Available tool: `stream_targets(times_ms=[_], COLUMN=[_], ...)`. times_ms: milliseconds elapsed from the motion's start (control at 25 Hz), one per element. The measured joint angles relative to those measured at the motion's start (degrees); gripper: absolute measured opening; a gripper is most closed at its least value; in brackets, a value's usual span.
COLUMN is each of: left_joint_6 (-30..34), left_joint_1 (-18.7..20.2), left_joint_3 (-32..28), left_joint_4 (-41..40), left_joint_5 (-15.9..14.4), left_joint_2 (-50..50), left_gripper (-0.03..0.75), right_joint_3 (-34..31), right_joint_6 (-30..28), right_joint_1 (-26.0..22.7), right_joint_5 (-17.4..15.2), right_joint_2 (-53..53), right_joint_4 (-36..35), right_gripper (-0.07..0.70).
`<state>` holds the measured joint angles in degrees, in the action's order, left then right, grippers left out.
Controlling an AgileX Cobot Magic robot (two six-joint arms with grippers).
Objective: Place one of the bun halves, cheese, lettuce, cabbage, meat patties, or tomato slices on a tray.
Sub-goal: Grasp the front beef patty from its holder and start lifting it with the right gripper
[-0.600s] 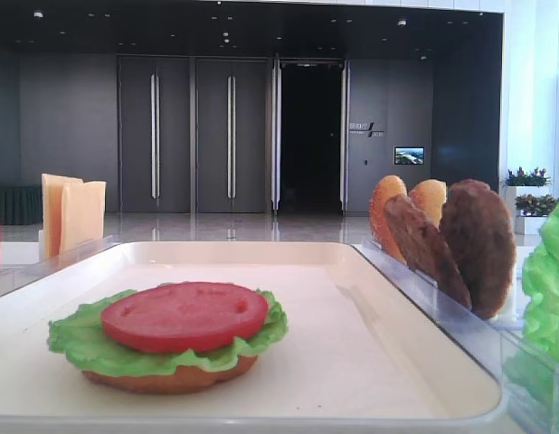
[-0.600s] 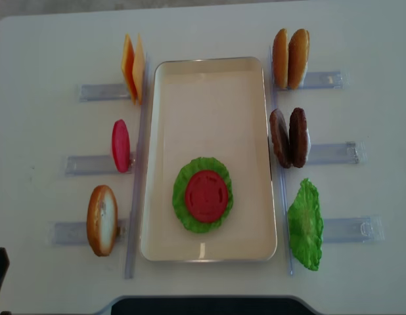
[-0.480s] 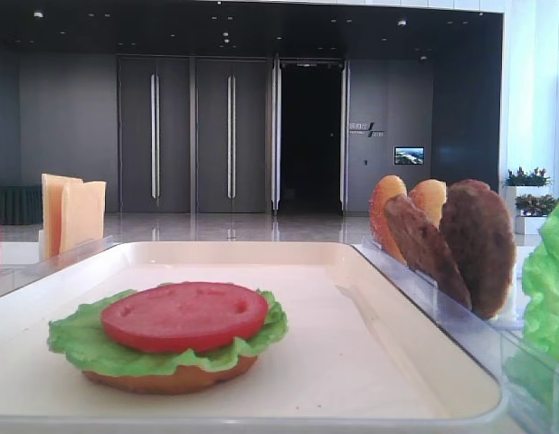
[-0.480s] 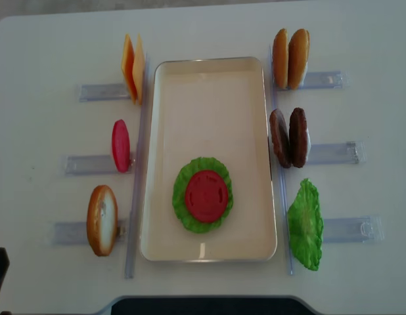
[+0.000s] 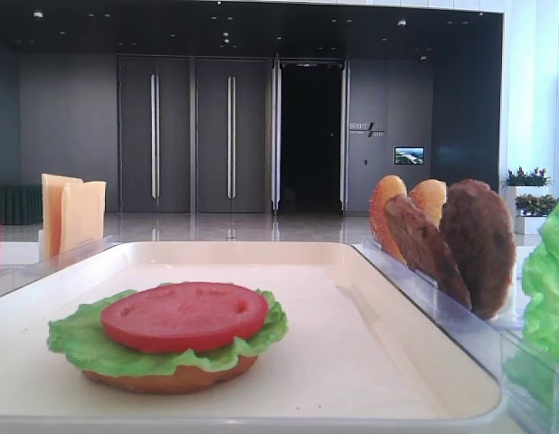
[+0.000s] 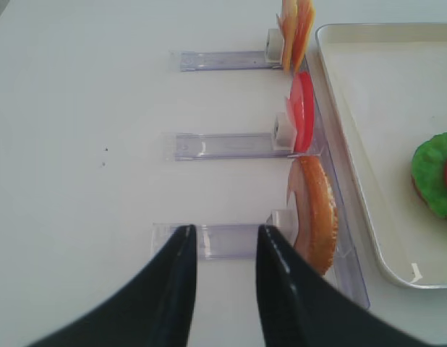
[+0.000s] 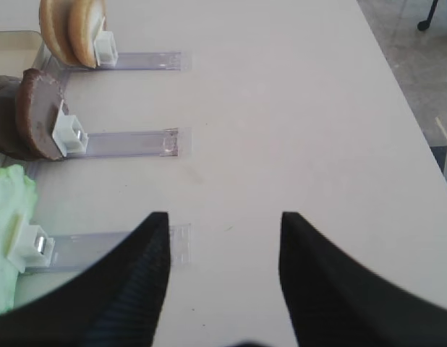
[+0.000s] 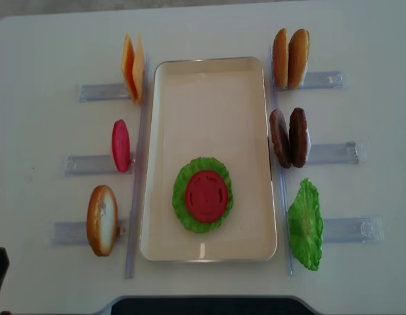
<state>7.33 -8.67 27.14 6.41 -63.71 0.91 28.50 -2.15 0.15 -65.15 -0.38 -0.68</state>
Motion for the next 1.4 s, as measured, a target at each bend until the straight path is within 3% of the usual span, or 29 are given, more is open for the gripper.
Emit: stream_targets(times_ms=[400, 640, 960, 1400], left_joint_6=[-0.04, -0.04, -0.04, -0.04], left_joint_1=[0.0, 0.0, 0.0, 0.0], left_joint_3=[0.0, 0.0, 0.0, 0.0], left_joint_4=[0.0, 0.0, -0.02, -0.02], left_joint_5=[0.0, 0.0, 0.0, 0.0], left_joint_2=[0.0, 0.0, 0.0, 0.0], left_gripper=[0.219, 0.219, 0.219, 0.219], right_joint_3=[6.02, 14.03, 27.35, 40.02], right_joint_6=[0.0, -0.74, -1.09, -1.09], right_joint_1=[0.0, 0.0, 0.0, 0.0], right_joint_5=[0.43, -0.04, -4.58, -4.73], right_joint_2=[16.79, 32.79, 56.76, 72.49], right_joint_4=[-0.65, -3.67, -3.71, -3.85], right_gripper=[0.358, 0.361, 0.362, 0.363])
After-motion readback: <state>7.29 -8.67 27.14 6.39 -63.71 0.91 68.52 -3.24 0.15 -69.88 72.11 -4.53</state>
